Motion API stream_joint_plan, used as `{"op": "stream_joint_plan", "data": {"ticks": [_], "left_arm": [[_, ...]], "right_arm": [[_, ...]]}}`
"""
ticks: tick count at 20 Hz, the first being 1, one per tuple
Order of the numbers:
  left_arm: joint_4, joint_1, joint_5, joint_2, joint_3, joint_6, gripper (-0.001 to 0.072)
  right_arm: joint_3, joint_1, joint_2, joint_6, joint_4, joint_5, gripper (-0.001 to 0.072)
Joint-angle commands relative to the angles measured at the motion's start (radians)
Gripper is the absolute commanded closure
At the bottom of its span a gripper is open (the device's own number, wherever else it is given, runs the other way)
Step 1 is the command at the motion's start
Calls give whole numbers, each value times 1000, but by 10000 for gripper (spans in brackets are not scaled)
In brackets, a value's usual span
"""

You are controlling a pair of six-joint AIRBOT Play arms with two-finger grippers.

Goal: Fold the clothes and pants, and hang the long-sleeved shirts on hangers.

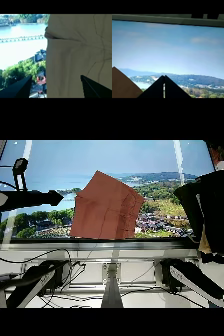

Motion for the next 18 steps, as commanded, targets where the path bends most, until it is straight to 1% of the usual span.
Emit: {"op": "stream_joint_plan", "data": {"ticks": [1, 2, 3, 4, 5, 6, 8, 10, 11, 14, 15, 16, 17, 18], "left_arm": [[1, 19, 1, 12, 30, 0, 156], [5, 36, 2, 21, 51, 0, 240], [8, 57, 2, 31, 72, 0, 327], [8, 81, 2, 45, 85, 0, 408], [9, 108, 2, 62, 87, 1, 516], [18, 137, 1, 77, 87, 1, 580], [64, 179, 1, 100, 87, 0, 585], [118, 206, 1, 114, 87, 0, 585], [141, 210, 1, 116, 87, 0, 585], [201, 210, 1, 107, 85, 0, 585], [208, 210, 1, 103, 82, 1, 584], [220, 210, 0, 97, 80, 1, 569], [226, 210, 0, 87, 80, 1, 509], [226, 210, 0, 76, 79, 0, 330]], "right_arm": [[0, -2, -8, -90, -105, 67, 698], [-2, -7, -15, -124, -174, 113, 697], [-13, -22, -20, -135, -217, 143, 698], [-32, -55, -24, -132, -235, 156, 698], [-63, -91, -24, -132, -231, 160, 698], [-112, -131, -24, -132, -229, 167, 697], [-248, -211, -24, -133, -173, 212, 699], [-446, -280, -24, -138, -31, 239, 699], [-554, -301, -24, -158, 71, 239, 699], [-891, -312, -24, -315, 472, 239, 699], [-983, -312, -24, -337, 580, 229, 695], [-1074, -312, -24, -339, 671, 193, 574], [-1147, -312, -24, -338, 732, 150, 352], [-1213, -312, -24, -338, 785, 109, 209]]}}
